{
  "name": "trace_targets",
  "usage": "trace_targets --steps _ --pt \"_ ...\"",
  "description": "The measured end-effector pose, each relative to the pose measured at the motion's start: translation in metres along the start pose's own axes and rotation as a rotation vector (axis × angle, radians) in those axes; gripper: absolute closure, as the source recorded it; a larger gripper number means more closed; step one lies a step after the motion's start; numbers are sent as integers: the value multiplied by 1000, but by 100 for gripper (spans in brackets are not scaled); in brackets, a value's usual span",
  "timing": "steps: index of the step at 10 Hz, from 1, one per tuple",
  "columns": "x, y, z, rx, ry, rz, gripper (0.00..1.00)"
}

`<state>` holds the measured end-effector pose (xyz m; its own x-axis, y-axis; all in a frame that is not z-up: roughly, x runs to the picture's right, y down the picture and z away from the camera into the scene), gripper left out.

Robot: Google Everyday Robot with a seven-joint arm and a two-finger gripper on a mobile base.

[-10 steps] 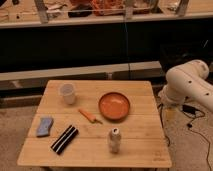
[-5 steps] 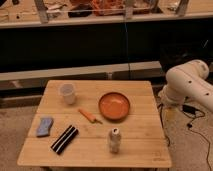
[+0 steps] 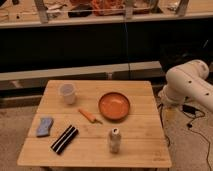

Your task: Knock the bottle over

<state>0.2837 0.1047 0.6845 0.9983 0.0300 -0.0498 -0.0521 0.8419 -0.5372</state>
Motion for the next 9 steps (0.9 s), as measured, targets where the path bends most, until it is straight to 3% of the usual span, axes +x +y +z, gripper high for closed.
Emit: trace_targets --steps 5,9 --pt "-2 2 1 2 5 -7 20" --pt "-36 7 12 13 24 -60 20"
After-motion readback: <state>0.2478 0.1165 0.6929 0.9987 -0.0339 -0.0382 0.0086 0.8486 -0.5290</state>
